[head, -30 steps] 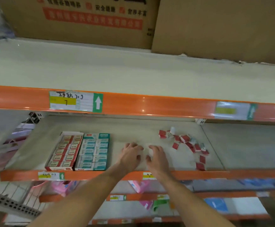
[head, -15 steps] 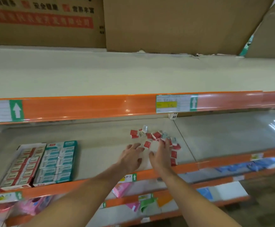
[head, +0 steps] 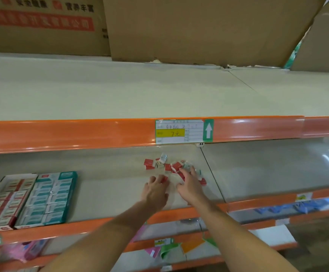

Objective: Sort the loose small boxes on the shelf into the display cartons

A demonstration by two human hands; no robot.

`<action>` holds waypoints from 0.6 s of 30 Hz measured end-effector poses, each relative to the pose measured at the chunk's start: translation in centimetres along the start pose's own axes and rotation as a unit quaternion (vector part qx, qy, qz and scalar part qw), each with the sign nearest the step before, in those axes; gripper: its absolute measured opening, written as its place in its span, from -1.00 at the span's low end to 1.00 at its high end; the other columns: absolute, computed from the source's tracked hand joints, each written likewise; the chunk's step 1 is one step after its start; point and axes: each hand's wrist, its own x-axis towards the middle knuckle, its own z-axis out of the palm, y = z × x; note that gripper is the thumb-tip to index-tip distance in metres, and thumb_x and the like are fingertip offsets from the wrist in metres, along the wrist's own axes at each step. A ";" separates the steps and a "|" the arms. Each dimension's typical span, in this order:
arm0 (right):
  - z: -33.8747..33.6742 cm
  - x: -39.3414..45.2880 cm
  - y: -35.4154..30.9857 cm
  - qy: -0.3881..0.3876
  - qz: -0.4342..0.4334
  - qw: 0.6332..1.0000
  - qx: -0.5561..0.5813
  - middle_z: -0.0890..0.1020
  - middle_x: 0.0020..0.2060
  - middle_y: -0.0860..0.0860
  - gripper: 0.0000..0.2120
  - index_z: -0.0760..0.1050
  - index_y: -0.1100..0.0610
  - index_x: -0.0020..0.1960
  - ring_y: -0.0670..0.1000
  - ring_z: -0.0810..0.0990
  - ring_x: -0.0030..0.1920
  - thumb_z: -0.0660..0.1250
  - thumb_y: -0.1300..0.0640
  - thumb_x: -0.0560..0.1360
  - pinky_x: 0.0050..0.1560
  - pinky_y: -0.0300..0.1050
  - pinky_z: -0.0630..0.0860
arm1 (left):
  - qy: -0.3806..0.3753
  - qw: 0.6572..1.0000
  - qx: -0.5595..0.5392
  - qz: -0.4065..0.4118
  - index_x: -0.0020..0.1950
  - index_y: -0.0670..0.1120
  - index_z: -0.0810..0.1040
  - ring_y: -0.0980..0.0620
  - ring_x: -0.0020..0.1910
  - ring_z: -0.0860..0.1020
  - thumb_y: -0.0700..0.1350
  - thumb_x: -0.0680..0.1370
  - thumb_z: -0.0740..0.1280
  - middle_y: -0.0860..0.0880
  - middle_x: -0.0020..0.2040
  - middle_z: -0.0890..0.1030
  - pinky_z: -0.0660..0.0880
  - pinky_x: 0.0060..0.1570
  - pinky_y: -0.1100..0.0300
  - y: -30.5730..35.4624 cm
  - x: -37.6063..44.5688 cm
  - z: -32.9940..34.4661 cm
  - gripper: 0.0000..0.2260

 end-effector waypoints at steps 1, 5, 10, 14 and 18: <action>0.2 0.1 -0.1 0.005 -0.004 1.000 0.002 0.02 0.58 0.01 -0.42 0.32 -0.03 0.48 0.12 0.37 0.43 0.31 0.20 0.49 0.29 0.02 0.45 | 0.006 1.000 -0.012 0.000 0.42 -0.01 0.40 -0.10 0.31 0.29 -0.08 0.55 0.30 0.05 0.43 0.28 0.41 0.24 0.02 -0.4 0.0 0.1 -0.57; 1.2 -0.3 -0.2 0.052 -0.010 0.999 -0.002 0.22 0.47 -0.04 -0.61 0.47 0.10 0.32 0.03 0.58 0.13 0.31 0.15 0.50 0.05 -0.07 0.52 | 0.032 0.999 -0.034 0.013 0.12 0.07 0.59 -0.02 0.21 0.37 -0.07 0.54 0.27 0.09 0.23 0.44 0.45 0.13 0.13 -2.1 0.2 1.0 -0.80; 1.5 -0.7 -0.5 0.095 -0.018 0.995 0.012 0.42 0.23 -0.02 -0.77 0.55 0.14 0.19 0.00 0.59 -0.06 0.31 0.16 0.55 -0.13 -0.27 0.38 | 0.074 0.990 -0.114 -0.037 0.05 -0.01 0.65 -0.06 0.04 0.46 -0.16 0.54 0.31 0.01 0.10 0.48 0.44 0.01 0.16 -2.6 0.1 0.3 -0.84; 1.7 -0.6 -0.6 0.088 -0.029 0.995 0.029 0.49 0.14 -0.01 -0.84 0.56 0.11 0.11 -0.05 0.55 -0.10 0.33 0.17 0.54 -0.21 -0.39 0.36 | 0.081 0.971 -0.196 -0.108 0.08 -0.07 0.55 -0.10 0.00 0.53 -0.10 0.51 0.35 -0.03 0.07 0.49 0.49 0.01 0.08 -2.7 -0.1 0.5 -0.83; 2.5 -0.5 -0.7 0.078 -0.024 0.996 0.038 0.55 -0.05 -0.06 -0.88 0.46 0.04 0.04 -0.07 0.57 -0.12 0.37 0.12 0.53 -0.28 -0.29 0.40 | 0.081 0.946 -0.280 -0.138 0.25 -0.03 0.52 -0.01 0.00 0.56 -0.04 0.51 0.38 0.01 0.14 0.49 0.48 0.08 0.18 -3.2 -0.4 0.5 -0.68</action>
